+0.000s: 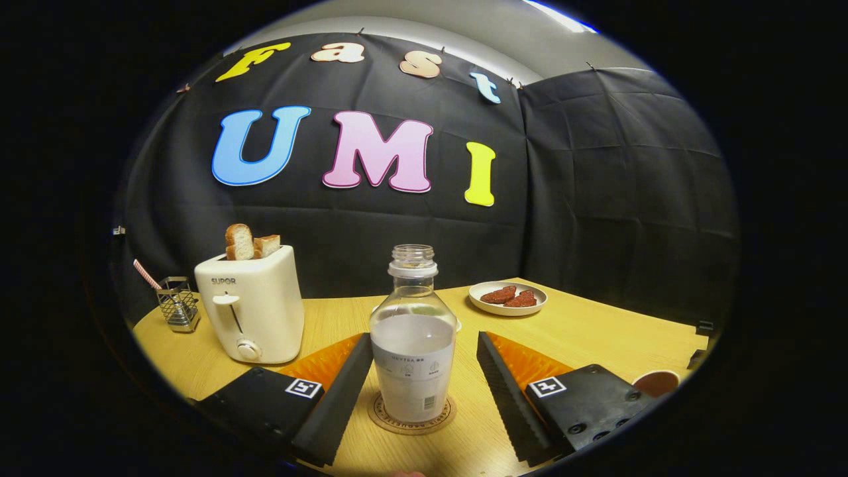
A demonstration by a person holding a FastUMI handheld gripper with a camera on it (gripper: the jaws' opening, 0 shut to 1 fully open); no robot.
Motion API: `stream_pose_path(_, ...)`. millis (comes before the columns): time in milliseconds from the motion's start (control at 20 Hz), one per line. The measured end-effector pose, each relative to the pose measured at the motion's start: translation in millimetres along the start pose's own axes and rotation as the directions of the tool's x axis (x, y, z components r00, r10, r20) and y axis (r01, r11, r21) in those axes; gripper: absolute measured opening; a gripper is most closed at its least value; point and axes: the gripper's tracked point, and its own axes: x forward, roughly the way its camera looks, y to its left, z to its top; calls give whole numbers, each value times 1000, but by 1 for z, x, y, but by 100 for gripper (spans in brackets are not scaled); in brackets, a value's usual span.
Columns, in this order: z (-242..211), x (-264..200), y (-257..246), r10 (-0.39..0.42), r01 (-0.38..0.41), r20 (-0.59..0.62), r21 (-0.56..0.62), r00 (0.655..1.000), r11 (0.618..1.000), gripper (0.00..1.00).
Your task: Take the bottle from table, then pour the juice into the cup, finally place the bottle on the coaster
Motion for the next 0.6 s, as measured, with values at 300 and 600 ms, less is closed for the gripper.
stream_pose_path(300, 15, -46, 2, 68, -67, 9, -26, 998, 997, 97)
stream_pose_path(600, 40, -100, 11, 182, -182, 15, -13, 983, 983, 97)
